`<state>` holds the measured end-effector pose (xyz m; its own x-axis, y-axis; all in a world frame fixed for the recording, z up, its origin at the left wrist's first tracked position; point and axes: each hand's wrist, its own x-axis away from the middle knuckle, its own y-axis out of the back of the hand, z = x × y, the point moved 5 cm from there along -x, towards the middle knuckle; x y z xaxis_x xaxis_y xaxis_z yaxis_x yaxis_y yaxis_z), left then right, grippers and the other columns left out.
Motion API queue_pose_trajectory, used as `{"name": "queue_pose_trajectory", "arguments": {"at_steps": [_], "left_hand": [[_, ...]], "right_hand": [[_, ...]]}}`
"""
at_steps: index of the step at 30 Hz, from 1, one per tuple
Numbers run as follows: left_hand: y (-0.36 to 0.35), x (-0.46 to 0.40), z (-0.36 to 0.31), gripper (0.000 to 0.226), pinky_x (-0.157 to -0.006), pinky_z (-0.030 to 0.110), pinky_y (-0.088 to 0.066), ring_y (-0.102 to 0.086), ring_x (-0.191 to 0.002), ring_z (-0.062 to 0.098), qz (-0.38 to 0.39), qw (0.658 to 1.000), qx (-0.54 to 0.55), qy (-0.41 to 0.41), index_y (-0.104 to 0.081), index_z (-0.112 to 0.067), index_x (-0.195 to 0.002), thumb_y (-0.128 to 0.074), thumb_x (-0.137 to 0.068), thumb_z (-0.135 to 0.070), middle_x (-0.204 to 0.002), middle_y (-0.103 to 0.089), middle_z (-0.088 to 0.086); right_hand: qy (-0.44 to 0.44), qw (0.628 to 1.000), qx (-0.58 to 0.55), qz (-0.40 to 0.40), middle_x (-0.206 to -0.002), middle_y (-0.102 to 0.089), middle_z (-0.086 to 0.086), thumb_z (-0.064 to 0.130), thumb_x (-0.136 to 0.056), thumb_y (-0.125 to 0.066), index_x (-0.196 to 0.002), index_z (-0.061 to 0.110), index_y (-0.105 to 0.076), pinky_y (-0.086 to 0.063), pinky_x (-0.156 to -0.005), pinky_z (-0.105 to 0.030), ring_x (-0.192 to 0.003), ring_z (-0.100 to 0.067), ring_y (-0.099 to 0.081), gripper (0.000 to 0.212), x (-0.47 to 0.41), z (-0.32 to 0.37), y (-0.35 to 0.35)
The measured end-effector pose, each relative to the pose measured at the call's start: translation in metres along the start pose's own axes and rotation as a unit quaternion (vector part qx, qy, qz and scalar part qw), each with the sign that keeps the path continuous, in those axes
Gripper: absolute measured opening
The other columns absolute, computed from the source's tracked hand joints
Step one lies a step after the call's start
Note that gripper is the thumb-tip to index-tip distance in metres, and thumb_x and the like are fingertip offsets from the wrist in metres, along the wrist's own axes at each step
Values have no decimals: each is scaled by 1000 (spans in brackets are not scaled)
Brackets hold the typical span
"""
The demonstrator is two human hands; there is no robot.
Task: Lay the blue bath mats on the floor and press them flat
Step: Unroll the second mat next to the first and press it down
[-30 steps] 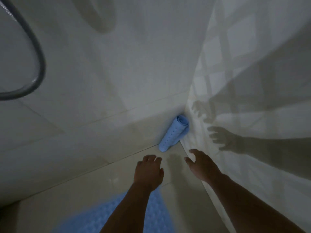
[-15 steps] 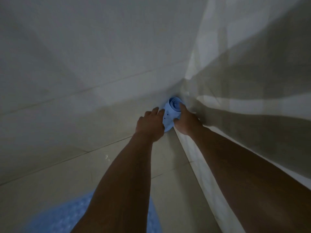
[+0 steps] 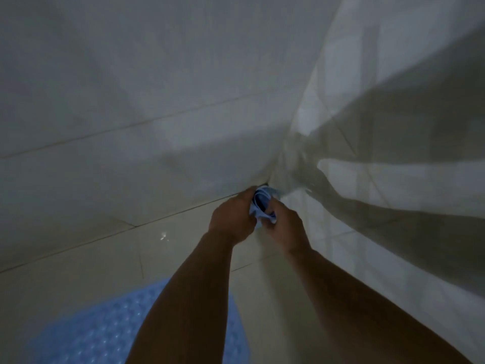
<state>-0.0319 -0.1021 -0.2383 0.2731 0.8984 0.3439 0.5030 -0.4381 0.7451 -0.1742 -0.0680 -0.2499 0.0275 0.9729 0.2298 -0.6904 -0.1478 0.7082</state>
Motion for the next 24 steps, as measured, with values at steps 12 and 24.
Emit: {"name": "queue_pose_trajectory", "arguments": {"at_steps": [12, 24], "left_hand": [[195, 236, -46, 83, -102, 42, -50, -52, -134, 25, -18, 996, -23, -90, -41, -33, -154, -77, -81, -46, -158, -48, -3], [430, 589, -156, 32, -108, 45, -39, -65, -116, 33, -139, 887, -377, -228, -71, -13, -105, -66, -92, -42, -116, -73, 10]], "right_hand": [[86, 996, 32, 11, -70, -64, 10, 23, -83, -76, -80, 21, -59, -41, -57, -15, -64, -8, -60, 18, 181, 221, 108], [70, 987, 25, -141, -82, -66, 6, 44, -78, -78, -98, 25, -65, -42, -67, -23, -75, -13, -63, 31, 480, 491, 243]]}}
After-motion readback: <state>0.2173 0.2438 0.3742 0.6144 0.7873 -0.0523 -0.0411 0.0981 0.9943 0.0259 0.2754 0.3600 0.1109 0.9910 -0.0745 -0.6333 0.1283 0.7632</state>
